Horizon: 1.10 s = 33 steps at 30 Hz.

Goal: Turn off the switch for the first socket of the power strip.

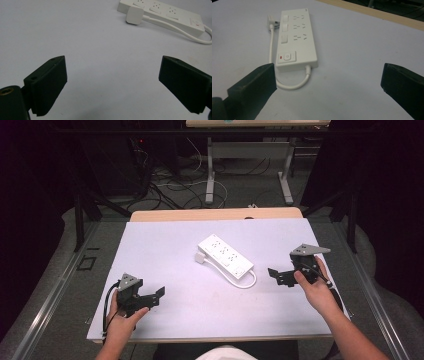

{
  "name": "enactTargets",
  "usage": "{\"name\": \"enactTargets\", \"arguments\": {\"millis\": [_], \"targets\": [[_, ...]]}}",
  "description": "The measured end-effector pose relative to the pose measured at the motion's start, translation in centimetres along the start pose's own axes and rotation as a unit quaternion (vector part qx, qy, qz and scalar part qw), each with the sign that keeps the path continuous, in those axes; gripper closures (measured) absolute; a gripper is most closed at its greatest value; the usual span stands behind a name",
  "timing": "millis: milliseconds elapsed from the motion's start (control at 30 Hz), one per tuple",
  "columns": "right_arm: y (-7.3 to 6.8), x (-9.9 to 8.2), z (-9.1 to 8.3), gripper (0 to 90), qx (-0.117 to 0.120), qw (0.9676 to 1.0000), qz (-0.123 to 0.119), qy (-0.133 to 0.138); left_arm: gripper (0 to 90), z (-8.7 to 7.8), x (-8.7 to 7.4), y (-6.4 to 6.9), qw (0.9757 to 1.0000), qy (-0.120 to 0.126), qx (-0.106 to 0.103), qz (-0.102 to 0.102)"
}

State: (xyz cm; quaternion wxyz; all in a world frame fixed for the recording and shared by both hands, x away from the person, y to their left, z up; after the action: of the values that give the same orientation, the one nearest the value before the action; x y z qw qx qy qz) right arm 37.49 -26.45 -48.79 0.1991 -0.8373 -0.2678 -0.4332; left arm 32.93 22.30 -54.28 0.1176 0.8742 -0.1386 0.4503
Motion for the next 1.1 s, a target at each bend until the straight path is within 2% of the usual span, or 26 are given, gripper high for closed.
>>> {"name": "enactTargets", "arguments": {"millis": [33,133,267,333,733,767,800,900,967,1100], "targets": [[0.2,-0.7,0.0,0.0,-0.001,1.0,0.007,-0.002,8.0,0.1,0.0,0.1,1.0,0.005,0.002,-0.001],[0.7,-1.6,0.1,0.0,-0.014,0.9999,0.008,0.002,8.0,0.1,0.0,0.1,1.0,-0.001,-0.002,0.0],[1.0,-2.5,0.2,0.0,-0.012,0.9998,0.014,0.007,8.0,0.1,0.0,0.1,1.0,-0.004,-0.003,0.0],[1.3,-3.4,0.2,0.0,-0.021,0.9996,0.015,0.01,8.0,0.2,0.0,0.1,1.0,-0.003,-0.003,0.002],[2.0,-5.8,0.2,1.3,-0.032,0.9985,0.039,0.021,8.1,0.1,0.0,-0.1,1.0,-0.001,-0.003,0.001],[2.1,-6.0,0.2,1.4,-0.034,0.9985,0.035,0.022,8.1,0.2,0.0,-0.1,1.0,-0.001,-0.003,0.0],[2.1,-6.1,0.1,1.7,-0.034,0.9982,0.042,0.024,8.1,0.2,0.0,-0.1,1.0,-0.003,-0.004,0.0],[2.4,-6.5,-0.1,2.0,-0.047,0.9977,0.037,0.032,8.0,0.2,0.0,-0.1,1.0,-0.003,-0.004,-0.001],[2.5,-6.8,-0.1,2.0,-0.049,0.9976,0.039,0.031,8.0,0.2,-0.1,-0.1,1.0,-0.004,-0.003,-0.002],[3.2,-7.4,-0.1,1.8,-0.067,0.9963,0.042,0.034,8.1,0.2,-0.1,-0.1,1.0,-0.004,-0.003,-0.003]]}}
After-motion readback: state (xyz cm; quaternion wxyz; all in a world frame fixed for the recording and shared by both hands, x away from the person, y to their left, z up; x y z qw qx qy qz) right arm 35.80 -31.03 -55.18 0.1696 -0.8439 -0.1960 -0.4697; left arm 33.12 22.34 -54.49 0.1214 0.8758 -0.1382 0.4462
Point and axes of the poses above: each handheld gripper's, and its own axes: z roughly forward along the jaws, x roughly out of its top, y roughly to its right, the point moved 2 cm from there along z, roughly forward along the jaws, and after that the axes turned 7 degrees about x, right-handed, at the moved point
